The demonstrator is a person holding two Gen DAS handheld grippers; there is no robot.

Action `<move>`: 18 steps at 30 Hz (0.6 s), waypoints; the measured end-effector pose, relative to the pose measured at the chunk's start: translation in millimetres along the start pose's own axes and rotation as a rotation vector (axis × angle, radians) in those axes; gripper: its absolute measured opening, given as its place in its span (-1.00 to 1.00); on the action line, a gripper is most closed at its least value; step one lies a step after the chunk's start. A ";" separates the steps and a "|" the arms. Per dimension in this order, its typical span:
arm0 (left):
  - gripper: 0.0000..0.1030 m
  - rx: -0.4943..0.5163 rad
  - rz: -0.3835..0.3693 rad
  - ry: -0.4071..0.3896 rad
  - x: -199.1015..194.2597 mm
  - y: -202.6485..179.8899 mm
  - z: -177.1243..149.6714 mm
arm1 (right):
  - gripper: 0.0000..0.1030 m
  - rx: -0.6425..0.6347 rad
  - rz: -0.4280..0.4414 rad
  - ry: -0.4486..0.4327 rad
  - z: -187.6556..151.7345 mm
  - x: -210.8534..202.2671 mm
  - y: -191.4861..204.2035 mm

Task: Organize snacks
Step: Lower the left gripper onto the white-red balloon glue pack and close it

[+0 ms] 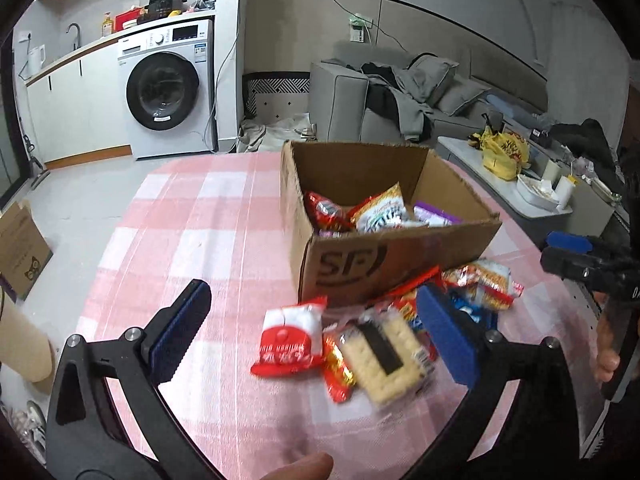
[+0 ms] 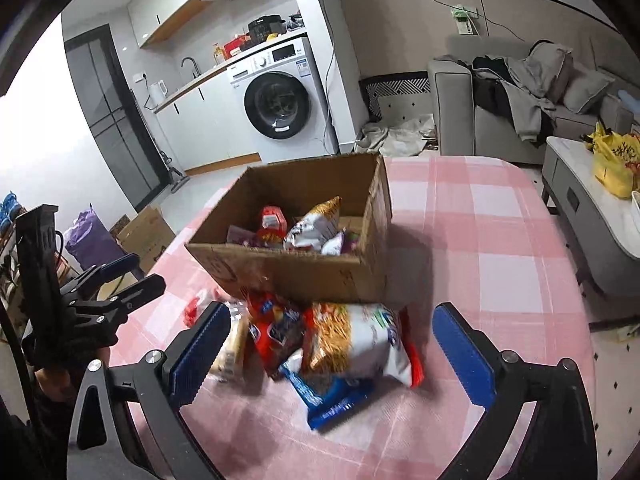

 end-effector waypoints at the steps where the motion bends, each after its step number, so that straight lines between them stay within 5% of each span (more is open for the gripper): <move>1: 0.98 -0.003 0.006 0.005 0.3 1.4 -4.7 | 0.99 0.000 -0.009 0.001 -1.1 -0.3 -2.6; 18: 0.98 -0.017 -0.038 0.083 18.6 4.5 -38.3 | 0.99 0.053 -0.039 0.063 -30.2 12.6 -19.2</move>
Point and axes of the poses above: each gripper's, at about its wrist camera, not at the fingertips, and x roughly the way its jaws point, y to its left, z to its top, the point moved 9 cm from there along x, roughly the way its jaws point, and after that the axes turned 8 degrees about y, right-handed, at the moved point
